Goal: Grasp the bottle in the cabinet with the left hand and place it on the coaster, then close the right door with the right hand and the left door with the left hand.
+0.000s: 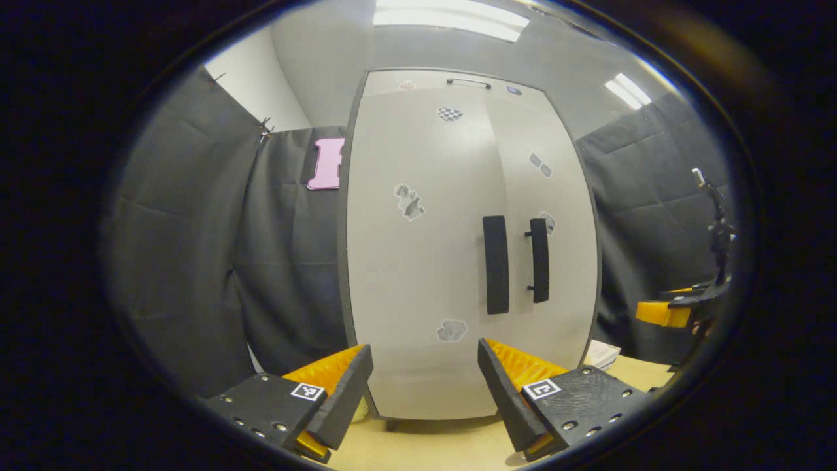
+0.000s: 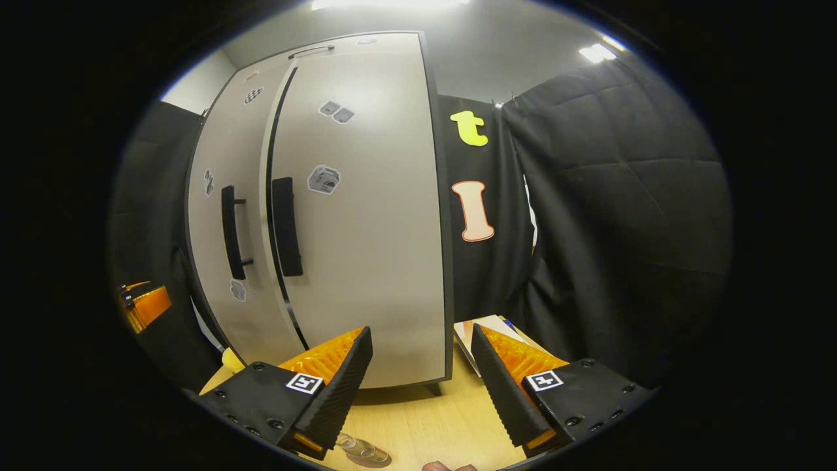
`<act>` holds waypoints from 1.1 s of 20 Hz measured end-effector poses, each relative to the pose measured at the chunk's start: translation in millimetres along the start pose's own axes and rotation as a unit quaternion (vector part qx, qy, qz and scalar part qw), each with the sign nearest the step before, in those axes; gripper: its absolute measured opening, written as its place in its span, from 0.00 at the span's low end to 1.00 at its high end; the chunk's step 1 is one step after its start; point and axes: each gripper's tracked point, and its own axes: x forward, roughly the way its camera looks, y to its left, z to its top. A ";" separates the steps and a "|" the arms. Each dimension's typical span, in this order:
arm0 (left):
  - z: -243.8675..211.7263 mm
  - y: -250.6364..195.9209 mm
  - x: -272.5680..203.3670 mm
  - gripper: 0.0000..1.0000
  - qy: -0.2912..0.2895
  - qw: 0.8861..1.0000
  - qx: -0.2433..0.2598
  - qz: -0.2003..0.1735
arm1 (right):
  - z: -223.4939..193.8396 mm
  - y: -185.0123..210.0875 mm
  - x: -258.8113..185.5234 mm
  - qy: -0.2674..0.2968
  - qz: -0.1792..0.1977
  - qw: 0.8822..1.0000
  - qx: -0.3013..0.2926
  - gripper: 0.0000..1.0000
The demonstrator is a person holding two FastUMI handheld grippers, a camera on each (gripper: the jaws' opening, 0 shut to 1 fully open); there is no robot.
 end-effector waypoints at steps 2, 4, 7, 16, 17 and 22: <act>-9.9 10.1 -2.8 0.94 0.005 1.000 -0.004 -0.008 | -0.8 11.5 -6.9 0.001 -0.002 1.000 -0.010 0.97; -22.0 21.4 -7.6 0.94 0.012 1.000 -0.003 -0.011 | 2.0 28.9 -14.9 -0.004 0.016 1.000 -0.011 0.97; -40.0 35.7 -18.3 0.94 0.021 1.000 -0.001 -0.010 | -0.6 39.8 -21.9 -0.001 0.031 0.999 -0.036 0.98; -17.9 23.2 -41.5 0.94 0.011 0.999 -0.024 0.022 | 0.4 4.7 -3.6 -0.017 0.059 0.998 -0.034 0.98; -9.3 17.4 -45.6 0.94 0.006 0.999 -0.020 0.032 | -0.8 -3.2 4.5 -0.017 0.070 0.997 -0.031 0.98; 21.1 -7.9 -55.7 0.99 0.014 0.993 0.066 0.095 | -13.3 -74.0 40.9 -0.004 0.128 0.991 -0.039 0.97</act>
